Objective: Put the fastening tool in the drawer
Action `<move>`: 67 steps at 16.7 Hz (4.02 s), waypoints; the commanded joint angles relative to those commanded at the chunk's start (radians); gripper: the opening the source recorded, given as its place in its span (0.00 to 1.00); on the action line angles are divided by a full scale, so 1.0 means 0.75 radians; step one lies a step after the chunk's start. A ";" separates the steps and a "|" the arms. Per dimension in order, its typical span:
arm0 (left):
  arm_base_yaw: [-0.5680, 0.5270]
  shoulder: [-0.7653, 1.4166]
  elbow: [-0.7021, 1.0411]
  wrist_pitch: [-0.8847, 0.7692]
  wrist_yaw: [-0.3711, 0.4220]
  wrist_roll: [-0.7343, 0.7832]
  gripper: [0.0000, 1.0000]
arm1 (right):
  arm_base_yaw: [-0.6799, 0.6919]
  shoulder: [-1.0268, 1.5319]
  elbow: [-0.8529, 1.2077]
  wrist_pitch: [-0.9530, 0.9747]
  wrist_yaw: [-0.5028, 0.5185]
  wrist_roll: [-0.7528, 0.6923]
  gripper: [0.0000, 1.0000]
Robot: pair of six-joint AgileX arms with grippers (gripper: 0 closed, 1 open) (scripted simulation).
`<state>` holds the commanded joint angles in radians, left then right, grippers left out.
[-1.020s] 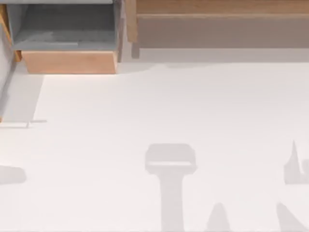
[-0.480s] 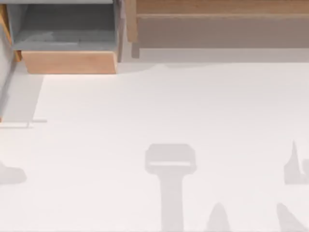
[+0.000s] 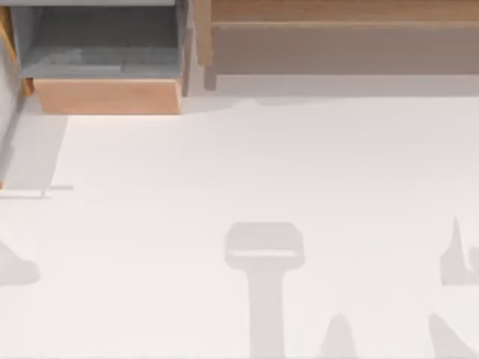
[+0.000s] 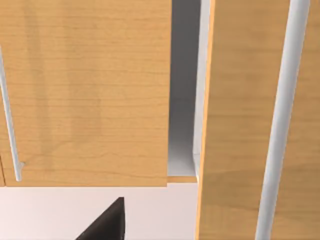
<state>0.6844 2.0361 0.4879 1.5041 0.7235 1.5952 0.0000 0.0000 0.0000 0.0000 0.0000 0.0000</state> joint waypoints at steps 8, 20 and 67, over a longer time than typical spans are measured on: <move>0.056 -0.025 -0.071 0.042 0.057 0.004 1.00 | 0.000 0.000 0.000 0.000 0.000 0.000 1.00; 0.153 -0.254 0.072 -0.339 -0.028 -0.147 1.00 | 0.000 0.000 0.000 0.000 0.000 0.000 1.00; -0.634 -0.219 0.771 -3.026 -0.969 -2.338 0.77 | 0.000 0.000 0.000 0.000 0.000 0.000 1.00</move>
<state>0.2089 1.8719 1.0664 -0.7657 -0.0031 -0.1585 0.0000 0.0000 0.0000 0.0000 0.0000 0.0000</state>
